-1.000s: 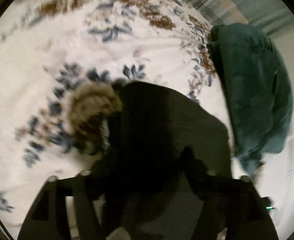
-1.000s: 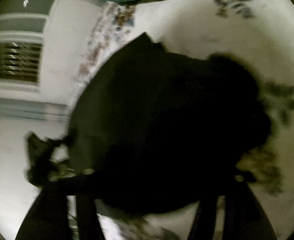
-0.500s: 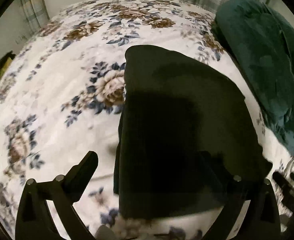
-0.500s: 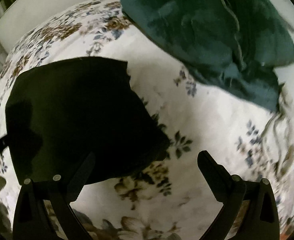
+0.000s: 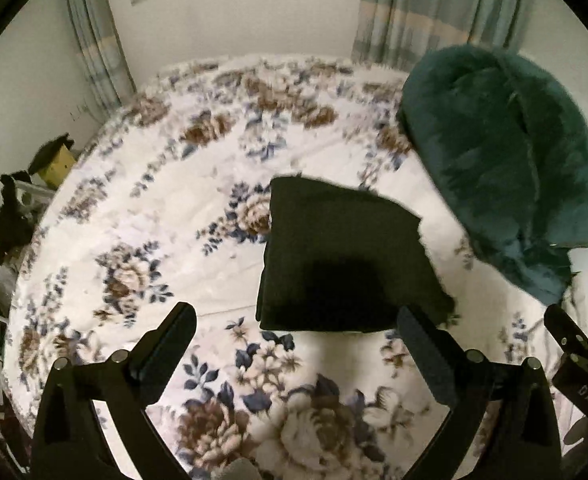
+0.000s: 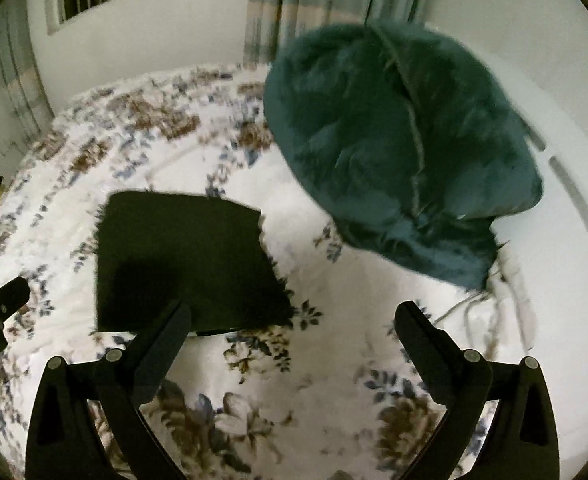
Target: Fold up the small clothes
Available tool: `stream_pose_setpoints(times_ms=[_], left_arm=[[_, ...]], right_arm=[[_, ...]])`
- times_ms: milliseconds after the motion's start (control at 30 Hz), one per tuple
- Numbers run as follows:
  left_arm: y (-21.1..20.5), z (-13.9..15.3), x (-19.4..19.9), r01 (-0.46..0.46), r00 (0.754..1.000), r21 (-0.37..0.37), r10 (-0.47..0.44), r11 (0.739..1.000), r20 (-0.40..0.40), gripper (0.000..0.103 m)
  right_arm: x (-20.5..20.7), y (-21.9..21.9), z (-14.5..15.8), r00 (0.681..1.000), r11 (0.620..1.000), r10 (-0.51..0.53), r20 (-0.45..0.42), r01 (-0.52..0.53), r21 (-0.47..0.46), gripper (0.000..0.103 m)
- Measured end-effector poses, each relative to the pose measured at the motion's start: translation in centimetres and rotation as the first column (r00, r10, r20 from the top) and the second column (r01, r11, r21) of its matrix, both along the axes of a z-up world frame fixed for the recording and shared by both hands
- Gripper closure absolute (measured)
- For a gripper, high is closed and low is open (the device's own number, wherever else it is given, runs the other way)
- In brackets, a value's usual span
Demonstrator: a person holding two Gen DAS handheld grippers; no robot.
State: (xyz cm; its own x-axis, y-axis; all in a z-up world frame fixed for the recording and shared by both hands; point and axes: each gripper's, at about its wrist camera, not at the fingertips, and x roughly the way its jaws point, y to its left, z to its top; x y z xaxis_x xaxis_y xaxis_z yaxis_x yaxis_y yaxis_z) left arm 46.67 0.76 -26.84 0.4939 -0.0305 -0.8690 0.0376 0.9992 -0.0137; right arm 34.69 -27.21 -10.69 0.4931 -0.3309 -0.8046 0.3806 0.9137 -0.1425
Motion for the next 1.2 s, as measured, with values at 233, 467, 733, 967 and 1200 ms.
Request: stream_pose_setpoints(times_ms=[233, 467, 733, 967, 1200], left_arm=[[-0.4, 9.6, -7.2, 0.003, 0.997, -0.016, -0.001, 1.0, 0.075, 0.0], [-0.1, 16.9, -13.6, -0.014, 0.989, -0.03, 0.018, 0.999, 0.145, 0.0], [0.6, 21.5, -18.6, -0.023, 0.976, -0.03, 0.029, 0.999, 0.215, 0.0], [1.2, 23.4, -21.9, -0.037, 0.967, -0.049, 0.048, 0.998, 0.251, 0.0], [1.4, 23.8, -23.6, -0.043, 0.961, -0.044, 0.053, 0.998, 0.27, 0.0]], right_arm=[[-7.6, 2.1, 11.3, 0.994, 0.999, 0.035, 0.108, -0.032, -0.031, 0.0], [-15.3, 4.2, 20.7, 0.974, 0.996, 0.071, 0.214, -0.058, -0.069, 0.0], [-23.5, 6.5, 27.5, 0.953, 0.994, 0.1, 0.287, -0.082, -0.072, 0.0], [-28.0, 7.7, 30.3, 0.939, 0.992, 0.116, 0.324, -0.093, -0.086, 0.0], [-29.7, 7.9, 31.2, 0.935, 0.99, 0.134, 0.328, -0.11, -0.091, 0.0]])
